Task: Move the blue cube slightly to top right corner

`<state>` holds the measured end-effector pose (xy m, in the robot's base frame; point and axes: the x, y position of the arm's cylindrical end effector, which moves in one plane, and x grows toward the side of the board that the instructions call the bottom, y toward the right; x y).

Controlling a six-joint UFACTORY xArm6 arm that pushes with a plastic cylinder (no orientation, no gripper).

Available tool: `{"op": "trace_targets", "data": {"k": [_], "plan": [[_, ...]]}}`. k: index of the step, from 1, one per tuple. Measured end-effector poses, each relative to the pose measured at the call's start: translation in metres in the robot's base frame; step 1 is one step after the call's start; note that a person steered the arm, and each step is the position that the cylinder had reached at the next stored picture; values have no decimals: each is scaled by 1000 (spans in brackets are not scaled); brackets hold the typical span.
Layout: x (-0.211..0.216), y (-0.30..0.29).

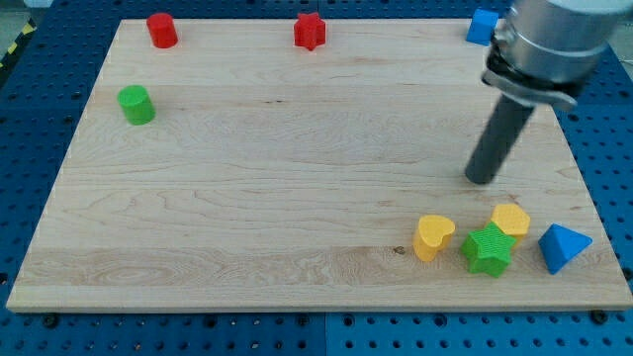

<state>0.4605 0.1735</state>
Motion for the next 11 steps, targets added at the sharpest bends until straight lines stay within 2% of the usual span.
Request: {"op": "trace_targets", "data": {"k": [3,6,7,8,9,11], "plan": [[-175,-44],[-269,-62],[-268,-43],[-269,44],[-265,100],[-264,100]]}}
